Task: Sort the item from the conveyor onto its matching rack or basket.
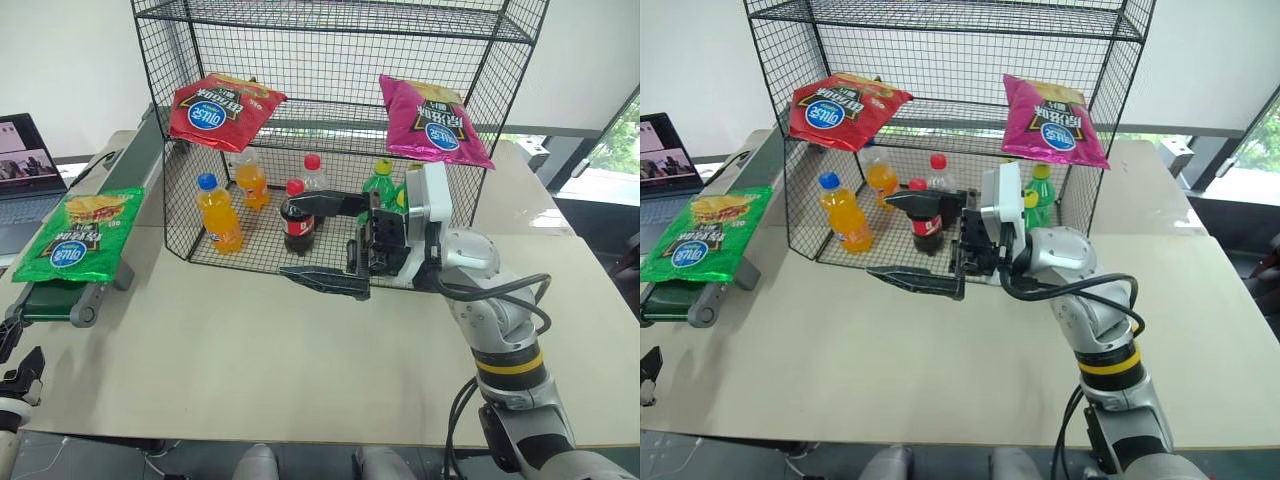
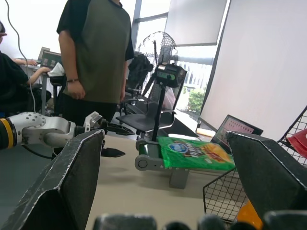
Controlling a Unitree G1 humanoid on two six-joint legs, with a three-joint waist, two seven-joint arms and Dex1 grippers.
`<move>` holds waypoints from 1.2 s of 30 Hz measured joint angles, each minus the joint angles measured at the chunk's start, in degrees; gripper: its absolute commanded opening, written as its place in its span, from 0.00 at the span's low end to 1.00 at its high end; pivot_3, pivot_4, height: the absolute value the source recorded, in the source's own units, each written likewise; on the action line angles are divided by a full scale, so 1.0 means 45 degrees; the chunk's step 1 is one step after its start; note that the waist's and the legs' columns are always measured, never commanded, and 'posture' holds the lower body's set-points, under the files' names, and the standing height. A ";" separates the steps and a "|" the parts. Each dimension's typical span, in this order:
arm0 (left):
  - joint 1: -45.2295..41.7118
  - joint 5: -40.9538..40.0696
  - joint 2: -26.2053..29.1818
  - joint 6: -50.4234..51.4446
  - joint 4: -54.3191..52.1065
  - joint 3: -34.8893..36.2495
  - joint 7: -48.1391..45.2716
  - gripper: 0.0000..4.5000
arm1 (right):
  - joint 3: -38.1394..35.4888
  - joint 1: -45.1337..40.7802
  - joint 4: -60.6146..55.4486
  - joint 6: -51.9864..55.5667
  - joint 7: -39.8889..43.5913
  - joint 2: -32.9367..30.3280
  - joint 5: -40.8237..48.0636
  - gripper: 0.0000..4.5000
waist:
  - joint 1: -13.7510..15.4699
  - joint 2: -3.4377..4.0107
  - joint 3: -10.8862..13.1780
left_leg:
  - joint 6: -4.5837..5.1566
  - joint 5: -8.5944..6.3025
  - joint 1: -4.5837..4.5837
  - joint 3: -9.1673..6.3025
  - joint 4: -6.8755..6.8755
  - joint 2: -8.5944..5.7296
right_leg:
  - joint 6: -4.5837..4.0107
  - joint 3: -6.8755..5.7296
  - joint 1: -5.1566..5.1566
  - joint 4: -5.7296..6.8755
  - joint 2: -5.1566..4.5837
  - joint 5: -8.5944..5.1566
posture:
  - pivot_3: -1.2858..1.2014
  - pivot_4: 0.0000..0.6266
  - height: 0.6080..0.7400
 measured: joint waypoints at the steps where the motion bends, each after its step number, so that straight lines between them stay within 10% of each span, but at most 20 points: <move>1: -0.0030 0.0018 0.0000 0.0025 0.0030 0.0000 -0.0023 0.98 | 0.0000 0.0000 0.0000 0.0000 -0.0005 0.0000 0.0001 1.00 | 0.0000 0.0000 0.0000 | 0.0000 0.0000 -0.0001 0.0000 -0.0001 0.0000 | 0.0000 0.0000 -0.0001 0.0000 0.0000 0.0000 | 0.52 0.24 1.00; 19: -0.0576 0.1027 0.0508 0.0363 0.1058 0.0096 -0.0918 0.98 | 0.0011 0.0004 0.0007 0.0004 -0.0158 -0.0026 -0.0004 1.00 | -0.0016 0.0003 0.0003 | -0.0007 0.0004 0.0001 0.0000 -0.0031 0.0000 | -0.0003 0.0000 -0.0010 -0.0008 0.0000 -0.0002 | 0.52 0.24 1.00; 30: 0.0180 0.1325 -0.0008 0.0343 0.0472 0.0785 -0.0977 0.03 | 0.0101 0.0131 0.0006 0.0001 -0.0132 0.0008 -0.0099 1.00 | -0.0041 0.0010 0.0014 | -0.0008 0.0003 -0.0002 -0.0001 -0.0041 0.0003 | -0.0006 0.0001 -0.0013 -0.0020 0.0000 -0.0004 | 0.52 0.24 1.00; 36: 0.1384 -0.0152 -0.0524 0.0324 -0.2137 0.1416 0.0039 0.01 | 0.0106 0.0130 0.0018 0.0001 -0.0142 0.0019 -0.0155 1.00 | -0.0017 -0.0016 0.0033 | -0.0008 0.0003 0.0002 -0.0001 -0.0042 0.0007 | -0.0010 0.0000 -0.0012 -0.0020 -0.0001 -0.0006 | 0.52 0.24 1.00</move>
